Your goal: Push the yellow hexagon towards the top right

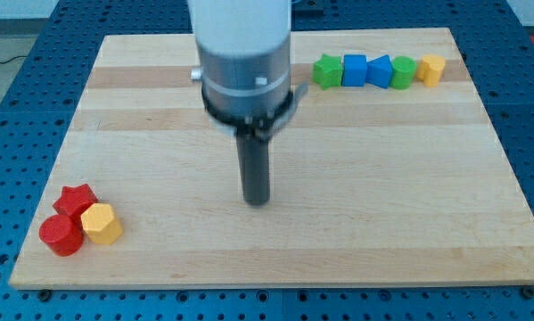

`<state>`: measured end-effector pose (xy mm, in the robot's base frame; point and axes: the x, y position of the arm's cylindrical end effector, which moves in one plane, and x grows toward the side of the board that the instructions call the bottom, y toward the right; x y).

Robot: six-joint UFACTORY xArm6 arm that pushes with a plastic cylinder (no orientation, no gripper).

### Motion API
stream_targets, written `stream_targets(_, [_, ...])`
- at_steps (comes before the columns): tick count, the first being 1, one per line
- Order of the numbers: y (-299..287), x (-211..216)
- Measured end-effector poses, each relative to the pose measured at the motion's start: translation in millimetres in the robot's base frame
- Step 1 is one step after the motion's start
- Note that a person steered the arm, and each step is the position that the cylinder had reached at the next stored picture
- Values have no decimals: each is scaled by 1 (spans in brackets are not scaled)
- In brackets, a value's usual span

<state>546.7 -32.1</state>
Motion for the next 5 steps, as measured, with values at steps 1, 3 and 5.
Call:
stream_targets(1, [-34,60])
stream_targets(3, [-70,72])
stream_targets(5, [-179,72])
